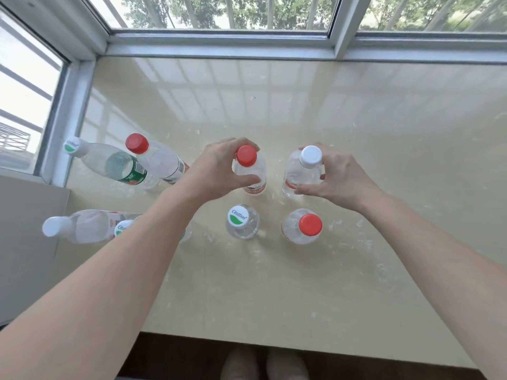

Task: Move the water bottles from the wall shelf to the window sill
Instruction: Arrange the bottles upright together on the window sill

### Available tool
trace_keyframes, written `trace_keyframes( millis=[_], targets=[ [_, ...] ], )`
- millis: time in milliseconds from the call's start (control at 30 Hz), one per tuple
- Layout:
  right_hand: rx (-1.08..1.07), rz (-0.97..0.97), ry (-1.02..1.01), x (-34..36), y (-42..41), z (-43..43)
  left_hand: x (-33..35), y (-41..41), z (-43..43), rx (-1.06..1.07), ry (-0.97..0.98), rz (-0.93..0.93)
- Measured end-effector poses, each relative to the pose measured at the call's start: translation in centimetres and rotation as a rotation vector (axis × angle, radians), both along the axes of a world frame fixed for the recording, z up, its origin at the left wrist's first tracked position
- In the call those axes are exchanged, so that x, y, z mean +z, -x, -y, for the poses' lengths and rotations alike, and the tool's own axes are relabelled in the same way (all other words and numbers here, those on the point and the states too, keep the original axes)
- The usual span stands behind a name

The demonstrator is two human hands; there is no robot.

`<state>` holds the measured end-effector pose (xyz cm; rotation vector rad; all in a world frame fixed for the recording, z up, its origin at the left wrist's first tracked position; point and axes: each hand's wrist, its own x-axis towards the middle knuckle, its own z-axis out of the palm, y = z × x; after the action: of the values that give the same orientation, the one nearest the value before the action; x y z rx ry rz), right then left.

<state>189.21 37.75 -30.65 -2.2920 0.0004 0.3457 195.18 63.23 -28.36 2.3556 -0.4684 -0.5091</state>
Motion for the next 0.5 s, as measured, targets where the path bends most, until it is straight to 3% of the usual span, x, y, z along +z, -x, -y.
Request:
trace_keyframes(
  millis=[500],
  targets=[
    [-0.004, 0.053, 0.040, -0.64, -0.19, -0.12, -0.53, 0.22, -0.30, 0.004, 0.053, -0.010]
  ],
)
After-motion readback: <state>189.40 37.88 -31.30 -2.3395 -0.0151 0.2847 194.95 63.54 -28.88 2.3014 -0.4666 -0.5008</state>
